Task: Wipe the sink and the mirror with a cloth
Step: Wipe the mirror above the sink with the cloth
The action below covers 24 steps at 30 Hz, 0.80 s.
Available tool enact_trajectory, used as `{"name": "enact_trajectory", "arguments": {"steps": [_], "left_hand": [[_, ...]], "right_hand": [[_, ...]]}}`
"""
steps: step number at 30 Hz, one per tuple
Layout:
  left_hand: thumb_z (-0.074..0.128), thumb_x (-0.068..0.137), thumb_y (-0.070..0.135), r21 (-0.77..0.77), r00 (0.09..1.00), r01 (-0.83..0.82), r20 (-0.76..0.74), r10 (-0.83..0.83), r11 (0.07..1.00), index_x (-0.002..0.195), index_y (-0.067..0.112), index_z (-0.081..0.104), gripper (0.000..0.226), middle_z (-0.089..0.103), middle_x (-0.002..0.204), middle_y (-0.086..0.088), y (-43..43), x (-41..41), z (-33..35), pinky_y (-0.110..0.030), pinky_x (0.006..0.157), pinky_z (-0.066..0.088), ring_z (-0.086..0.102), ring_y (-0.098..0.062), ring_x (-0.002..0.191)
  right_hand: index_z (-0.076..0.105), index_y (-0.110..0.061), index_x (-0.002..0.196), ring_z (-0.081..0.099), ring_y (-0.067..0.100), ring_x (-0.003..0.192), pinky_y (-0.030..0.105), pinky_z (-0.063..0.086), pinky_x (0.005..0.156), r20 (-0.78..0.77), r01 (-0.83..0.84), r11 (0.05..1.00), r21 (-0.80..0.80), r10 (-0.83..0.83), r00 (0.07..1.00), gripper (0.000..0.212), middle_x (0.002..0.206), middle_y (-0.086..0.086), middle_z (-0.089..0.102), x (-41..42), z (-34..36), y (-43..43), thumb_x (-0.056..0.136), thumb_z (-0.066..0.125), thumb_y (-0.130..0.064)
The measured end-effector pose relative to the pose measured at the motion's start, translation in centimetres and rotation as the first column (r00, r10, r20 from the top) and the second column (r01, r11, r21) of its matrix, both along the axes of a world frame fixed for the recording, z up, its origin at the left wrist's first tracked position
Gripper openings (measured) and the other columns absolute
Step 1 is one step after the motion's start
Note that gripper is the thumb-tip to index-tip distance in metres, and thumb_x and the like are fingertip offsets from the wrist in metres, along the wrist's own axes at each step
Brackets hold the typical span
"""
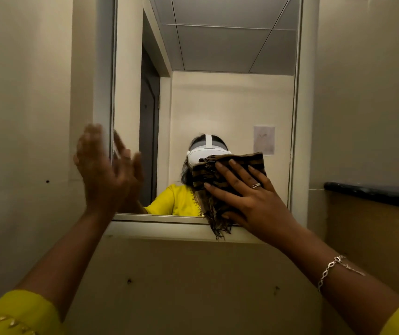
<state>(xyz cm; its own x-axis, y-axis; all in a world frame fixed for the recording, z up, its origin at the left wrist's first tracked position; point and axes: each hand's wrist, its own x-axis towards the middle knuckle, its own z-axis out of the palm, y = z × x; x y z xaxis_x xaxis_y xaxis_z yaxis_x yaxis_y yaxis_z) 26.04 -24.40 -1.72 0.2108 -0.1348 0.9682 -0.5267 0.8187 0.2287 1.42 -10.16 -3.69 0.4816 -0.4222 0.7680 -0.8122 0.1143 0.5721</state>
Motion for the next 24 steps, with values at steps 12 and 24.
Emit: {"name": "enact_trajectory", "arguments": {"steps": [12,24], "left_hand": [[0.052,0.089,0.026,-0.458,0.819,0.167,0.557,0.136,0.873,0.113,0.006,0.051,0.032,0.061,0.118,-0.022,7.1,-10.7,-7.9,-0.048,0.109,0.029,0.045,-0.029,0.121],[0.053,0.089,0.03,-0.489,0.77,0.181,0.61,0.186,0.853,0.12,0.008,0.049,0.039,0.052,0.128,-0.019,6.8,-12.8,-9.5,-0.05,0.109,0.028,0.038,-0.031,0.127]], "right_hand": [[0.028,-0.033,0.139,0.013,0.016,0.14,0.035,0.006,0.113,0.03,-0.031,0.998,0.06,0.03,0.999,0.054,0.15,0.001,0.021,-2.7,0.2,1.4,0.087,0.04,-0.04],[0.03,-0.032,0.138,0.014,0.019,0.14,0.037,0.007,0.113,-0.012,0.045,0.997,0.066,-0.045,0.999,0.055,0.149,0.003,0.022,-5.8,0.4,3.4,0.086,0.039,-0.048]]}}
